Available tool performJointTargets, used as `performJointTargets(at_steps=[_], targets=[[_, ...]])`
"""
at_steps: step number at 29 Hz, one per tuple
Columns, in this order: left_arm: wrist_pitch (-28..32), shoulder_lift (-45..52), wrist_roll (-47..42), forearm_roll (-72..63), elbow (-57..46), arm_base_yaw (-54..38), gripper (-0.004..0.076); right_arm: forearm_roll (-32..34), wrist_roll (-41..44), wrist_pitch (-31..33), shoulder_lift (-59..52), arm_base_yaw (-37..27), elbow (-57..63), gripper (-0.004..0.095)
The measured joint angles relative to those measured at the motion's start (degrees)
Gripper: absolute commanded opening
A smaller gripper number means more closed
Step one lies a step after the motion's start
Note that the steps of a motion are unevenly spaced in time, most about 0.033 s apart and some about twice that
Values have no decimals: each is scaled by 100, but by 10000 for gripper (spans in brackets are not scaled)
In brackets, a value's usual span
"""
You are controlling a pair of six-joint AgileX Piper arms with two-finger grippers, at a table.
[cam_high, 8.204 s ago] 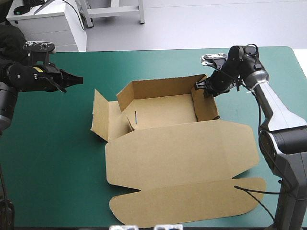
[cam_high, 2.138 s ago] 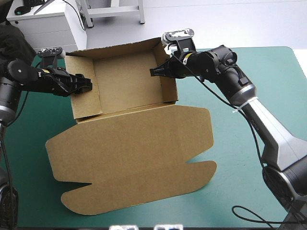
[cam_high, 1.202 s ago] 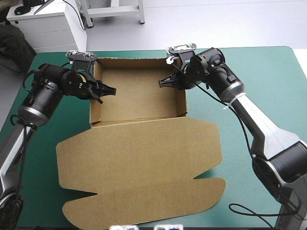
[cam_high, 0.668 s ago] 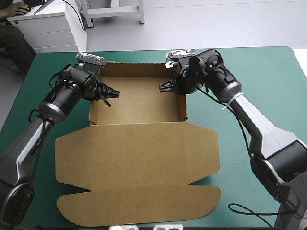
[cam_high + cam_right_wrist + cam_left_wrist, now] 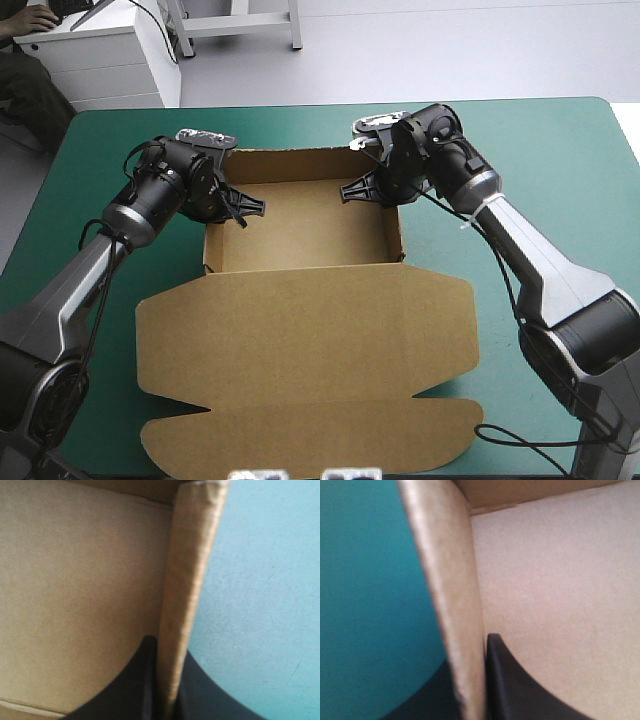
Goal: Fold the box
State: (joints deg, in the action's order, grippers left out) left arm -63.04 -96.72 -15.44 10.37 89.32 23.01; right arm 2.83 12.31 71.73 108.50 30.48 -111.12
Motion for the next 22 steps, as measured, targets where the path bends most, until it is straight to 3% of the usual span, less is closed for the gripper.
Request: performJointTargets(at_steps=[11,22], targets=[[-329,-534,-77,-230,0,0,-8,-76,233,0,459,0,380,-14],[-219,-831,-83,-255,0,0,-8,-79,424,-5,790,0,386,-14]])
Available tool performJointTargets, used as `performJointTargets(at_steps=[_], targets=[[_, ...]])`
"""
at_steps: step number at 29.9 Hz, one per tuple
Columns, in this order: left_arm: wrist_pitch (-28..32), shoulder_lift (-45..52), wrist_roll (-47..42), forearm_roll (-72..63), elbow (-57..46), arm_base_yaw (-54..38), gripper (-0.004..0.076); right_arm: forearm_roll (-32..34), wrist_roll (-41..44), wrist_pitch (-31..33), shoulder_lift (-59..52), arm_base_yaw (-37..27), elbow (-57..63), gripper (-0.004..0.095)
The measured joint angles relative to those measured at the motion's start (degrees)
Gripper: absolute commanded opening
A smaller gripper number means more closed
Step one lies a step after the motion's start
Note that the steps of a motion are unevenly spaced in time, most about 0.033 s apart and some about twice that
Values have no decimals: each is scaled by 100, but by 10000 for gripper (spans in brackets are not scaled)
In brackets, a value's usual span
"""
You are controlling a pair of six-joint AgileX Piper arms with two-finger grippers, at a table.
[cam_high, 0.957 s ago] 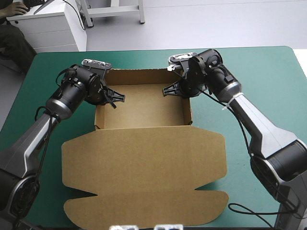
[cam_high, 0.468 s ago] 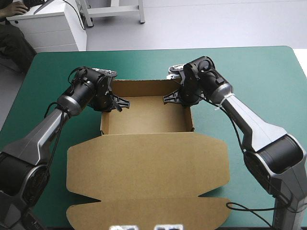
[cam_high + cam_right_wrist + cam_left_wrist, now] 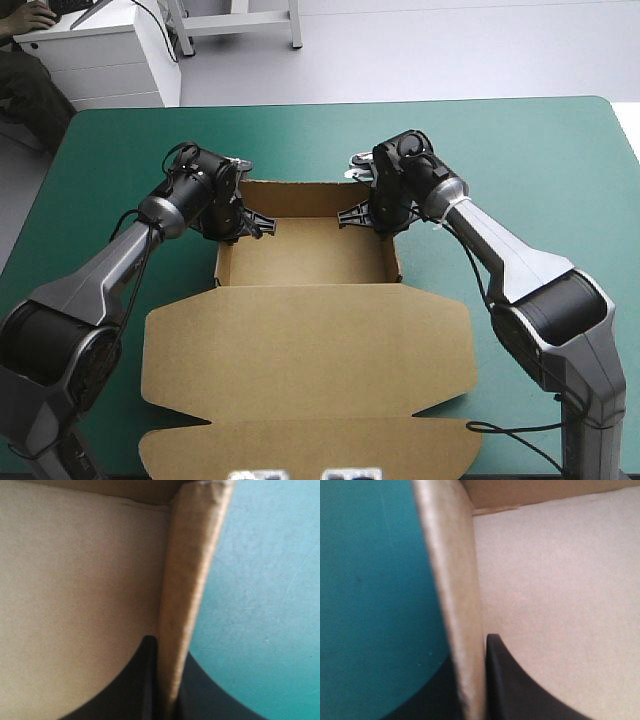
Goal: Fold the box
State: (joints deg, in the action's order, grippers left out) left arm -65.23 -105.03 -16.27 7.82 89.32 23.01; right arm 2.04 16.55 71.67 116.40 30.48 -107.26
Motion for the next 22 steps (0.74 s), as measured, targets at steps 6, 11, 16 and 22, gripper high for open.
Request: performJointTargets(at_steps=[6,11,16,22], targets=[[120,-234,-1,-11,0,-23,-8,48,20,0,37,0,-10,-14],[179,-316,-12,-41,0,-48,-8,132,27,9,37,6,-15,-13],[261,-322,15,-41,6,-48,-7,221,77,16,37,16,-15,53],[489,-343,388,-82,12,-48,-6,372,149,16,65,42,-39,417]])
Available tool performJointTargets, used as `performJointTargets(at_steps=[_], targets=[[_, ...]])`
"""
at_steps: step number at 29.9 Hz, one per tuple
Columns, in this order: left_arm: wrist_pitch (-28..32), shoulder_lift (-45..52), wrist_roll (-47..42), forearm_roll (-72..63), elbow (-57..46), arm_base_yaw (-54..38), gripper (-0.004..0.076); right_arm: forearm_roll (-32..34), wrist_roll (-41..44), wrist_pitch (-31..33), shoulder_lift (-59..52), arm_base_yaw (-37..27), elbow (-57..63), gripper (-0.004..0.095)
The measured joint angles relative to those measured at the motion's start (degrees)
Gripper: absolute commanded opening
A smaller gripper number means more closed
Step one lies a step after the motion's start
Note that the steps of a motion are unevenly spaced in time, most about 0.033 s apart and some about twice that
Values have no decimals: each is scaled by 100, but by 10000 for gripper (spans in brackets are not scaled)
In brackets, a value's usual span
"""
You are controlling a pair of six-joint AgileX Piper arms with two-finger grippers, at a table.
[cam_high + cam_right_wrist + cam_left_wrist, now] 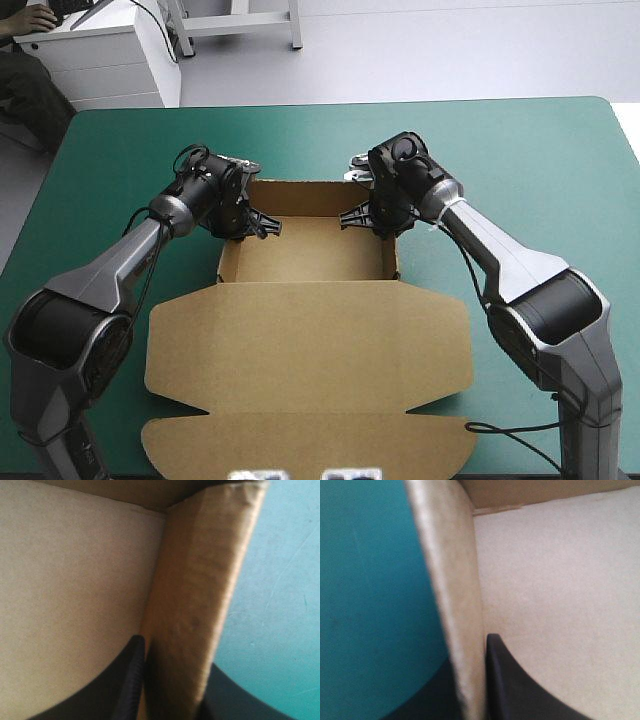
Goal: Fold the box
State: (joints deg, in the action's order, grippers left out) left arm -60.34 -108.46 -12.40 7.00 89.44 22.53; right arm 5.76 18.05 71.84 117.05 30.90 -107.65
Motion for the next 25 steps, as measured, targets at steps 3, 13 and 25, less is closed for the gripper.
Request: performJointTargets(at_steps=[3,13,25], targets=[[91,-13,123,-68,4,0,29,89,0,-6,32,0,0,458],[77,-40,434,-116,6,56,394,181,169,-67,58,0,-2,459],[-3,-40,531,-52,40,61,468,203,258,-80,-46,-19,-2,459]])
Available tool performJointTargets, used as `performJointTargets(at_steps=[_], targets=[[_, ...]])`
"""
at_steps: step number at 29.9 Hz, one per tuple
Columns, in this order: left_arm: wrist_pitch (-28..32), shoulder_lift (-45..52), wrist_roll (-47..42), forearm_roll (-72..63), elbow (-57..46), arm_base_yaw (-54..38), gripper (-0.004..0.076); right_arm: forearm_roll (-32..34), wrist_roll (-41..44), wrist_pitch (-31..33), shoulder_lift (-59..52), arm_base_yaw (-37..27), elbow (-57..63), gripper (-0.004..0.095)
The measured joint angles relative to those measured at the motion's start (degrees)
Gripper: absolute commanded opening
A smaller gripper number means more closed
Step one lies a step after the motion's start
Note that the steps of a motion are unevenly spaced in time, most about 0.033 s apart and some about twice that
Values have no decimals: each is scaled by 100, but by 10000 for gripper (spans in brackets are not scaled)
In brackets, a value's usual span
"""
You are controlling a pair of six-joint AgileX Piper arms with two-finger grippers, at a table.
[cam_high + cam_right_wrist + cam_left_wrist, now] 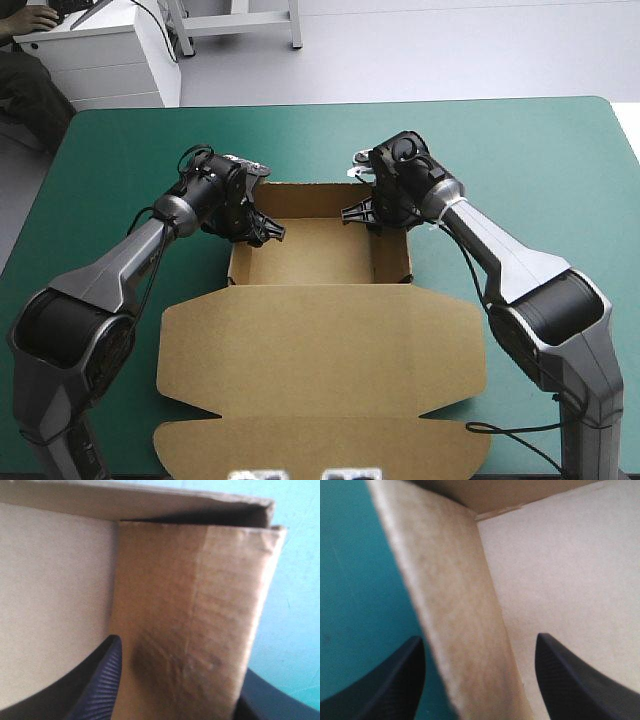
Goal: Fold the box
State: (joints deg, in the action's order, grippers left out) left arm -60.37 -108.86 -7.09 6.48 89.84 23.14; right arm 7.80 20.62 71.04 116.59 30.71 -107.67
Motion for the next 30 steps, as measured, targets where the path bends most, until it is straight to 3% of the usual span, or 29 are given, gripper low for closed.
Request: performJointTargets(at_steps=[10,18,23,27,30], targets=[[-164,0,-5,-110,430,35,468,23,0,-2,-377,-130,-38,459],[-948,30,-14,384,1502,51,465,-3,0,19,-630,-137,-712,459],[-1047,178,-6,484,2092,51,455,-16,-175,40,-847,-141,-1133,458],[-1083,521,119,484,2192,51,339,-16,-411,61,-1039,-141,-1192,458],[-1121,909,240,484,2192,51,170,-16,-413,71,-1112,-141,-1192,458]])
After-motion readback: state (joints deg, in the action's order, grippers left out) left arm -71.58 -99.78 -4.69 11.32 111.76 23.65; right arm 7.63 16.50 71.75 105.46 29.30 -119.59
